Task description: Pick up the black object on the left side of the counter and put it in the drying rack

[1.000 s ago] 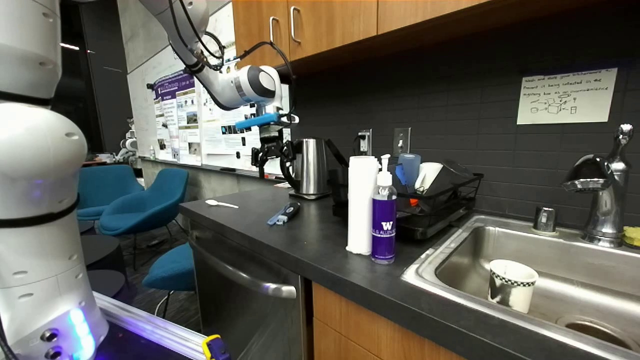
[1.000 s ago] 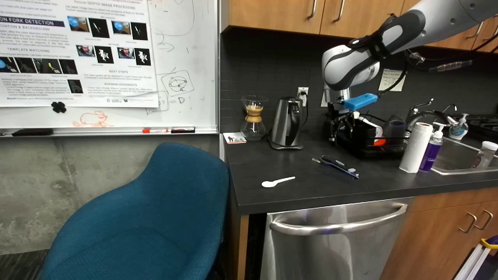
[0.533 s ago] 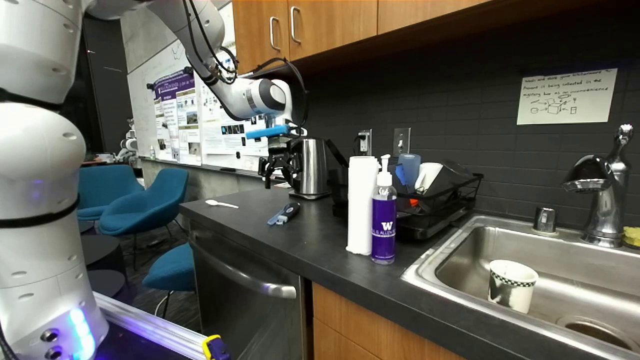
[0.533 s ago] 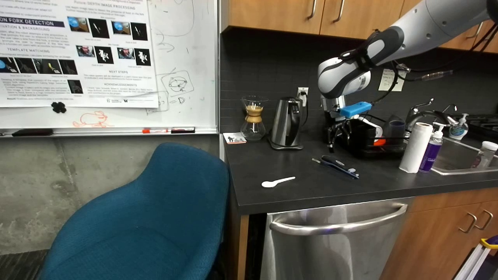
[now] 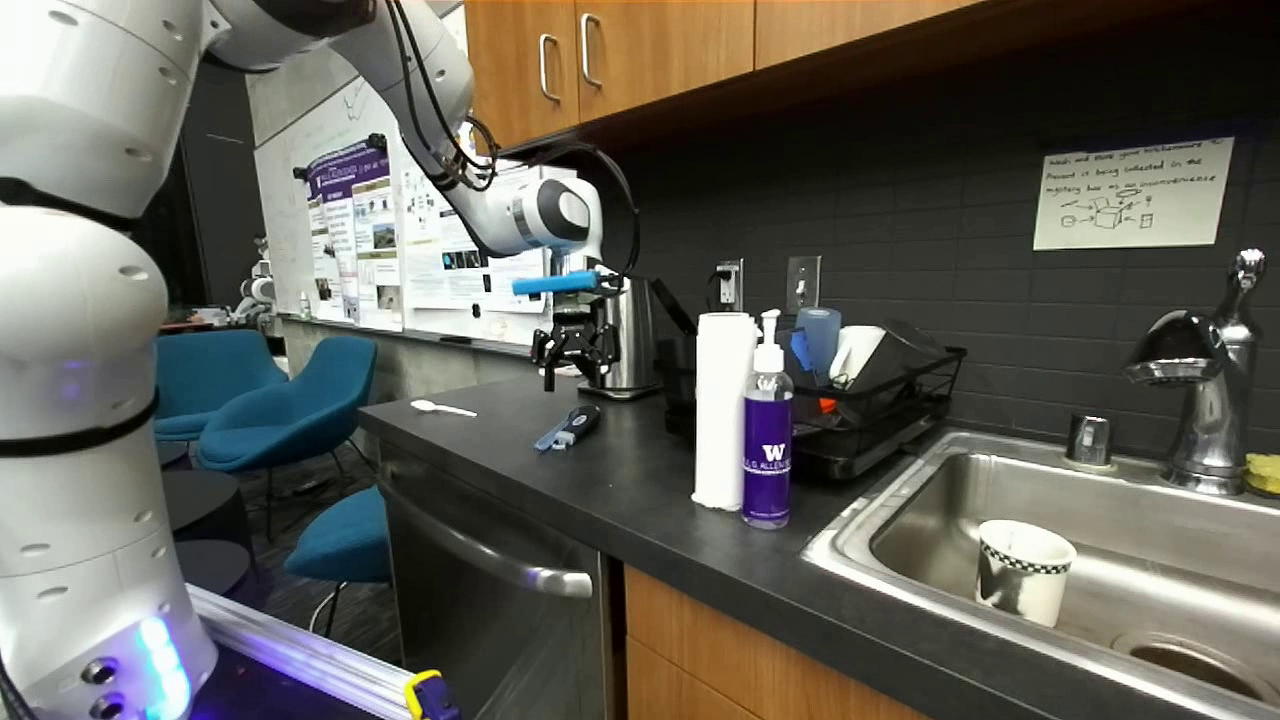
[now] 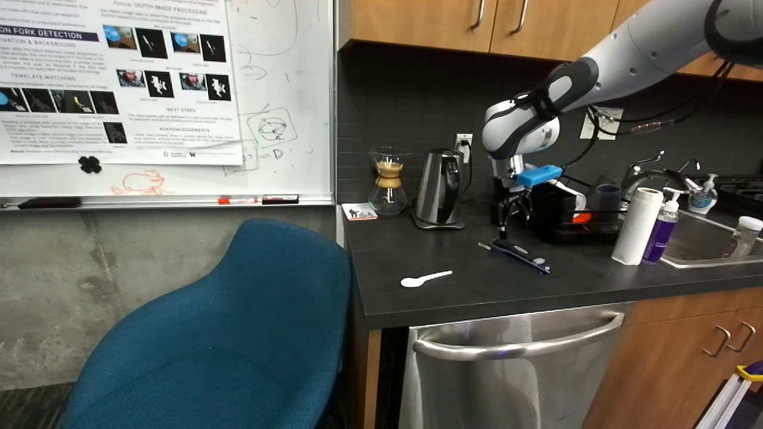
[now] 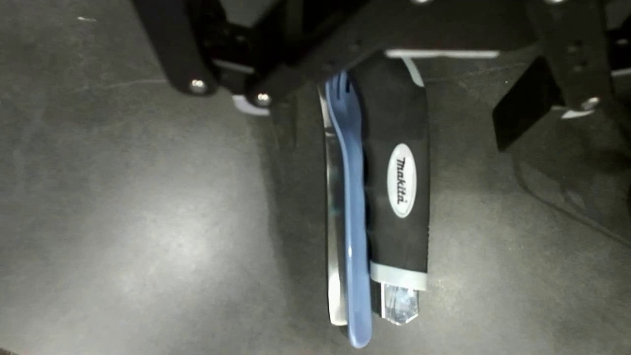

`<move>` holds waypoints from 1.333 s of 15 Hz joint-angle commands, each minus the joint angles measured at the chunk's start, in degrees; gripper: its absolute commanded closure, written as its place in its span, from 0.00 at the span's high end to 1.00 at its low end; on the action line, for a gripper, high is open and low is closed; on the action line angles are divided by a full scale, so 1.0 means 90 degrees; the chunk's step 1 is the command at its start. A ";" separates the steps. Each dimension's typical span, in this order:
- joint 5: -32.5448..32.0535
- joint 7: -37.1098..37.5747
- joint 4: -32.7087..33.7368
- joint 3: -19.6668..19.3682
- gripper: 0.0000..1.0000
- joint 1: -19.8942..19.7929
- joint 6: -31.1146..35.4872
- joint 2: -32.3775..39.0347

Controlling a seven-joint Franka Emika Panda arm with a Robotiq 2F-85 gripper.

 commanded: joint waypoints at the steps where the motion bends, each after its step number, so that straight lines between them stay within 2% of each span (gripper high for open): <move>1: 0.0088 -0.0190 0.0261 0.0025 1.00 -0.0031 0.0060 0.0269; 12: 0.0165 -0.0169 0.0610 0.0028 1.00 -0.0081 0.0304 0.0708; 20: 0.0397 -0.0258 0.0894 0.0028 1.00 -0.0225 0.0209 0.0919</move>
